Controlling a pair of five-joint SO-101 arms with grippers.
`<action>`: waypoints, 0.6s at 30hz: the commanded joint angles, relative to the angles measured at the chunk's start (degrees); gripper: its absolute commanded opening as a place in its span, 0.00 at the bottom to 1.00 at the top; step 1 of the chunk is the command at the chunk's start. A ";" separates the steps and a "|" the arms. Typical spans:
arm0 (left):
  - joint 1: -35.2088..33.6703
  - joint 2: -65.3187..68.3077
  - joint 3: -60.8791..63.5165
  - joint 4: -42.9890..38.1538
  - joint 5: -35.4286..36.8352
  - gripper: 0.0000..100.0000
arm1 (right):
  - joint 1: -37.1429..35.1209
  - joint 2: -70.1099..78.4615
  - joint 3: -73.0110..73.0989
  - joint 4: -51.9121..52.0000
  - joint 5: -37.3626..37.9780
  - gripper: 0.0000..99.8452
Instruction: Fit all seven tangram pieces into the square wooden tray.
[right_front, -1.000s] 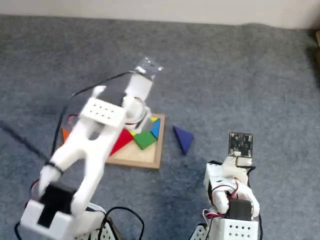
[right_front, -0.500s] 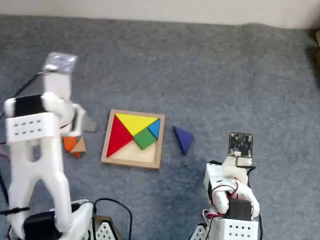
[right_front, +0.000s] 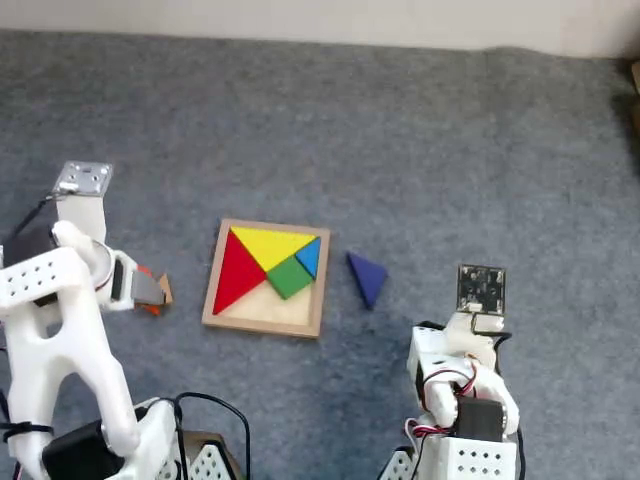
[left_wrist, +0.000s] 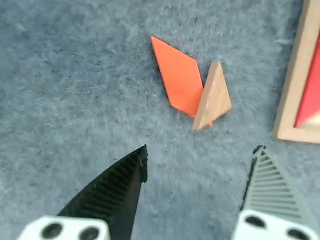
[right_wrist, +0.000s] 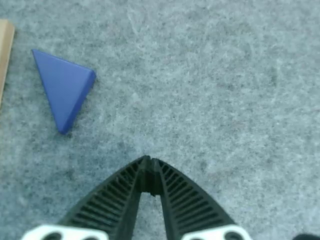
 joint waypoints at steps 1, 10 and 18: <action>-0.57 -1.63 1.45 -5.19 -0.09 0.32 | 0.66 -1.01 8.48 -1.27 0.35 0.01; -0.57 18.68 -7.08 -8.53 0.09 0.32 | 0.66 -1.01 8.48 -1.27 0.35 0.01; 2.51 33.71 -18.77 -8.26 1.76 0.31 | 0.66 -1.01 8.48 -1.27 0.35 0.01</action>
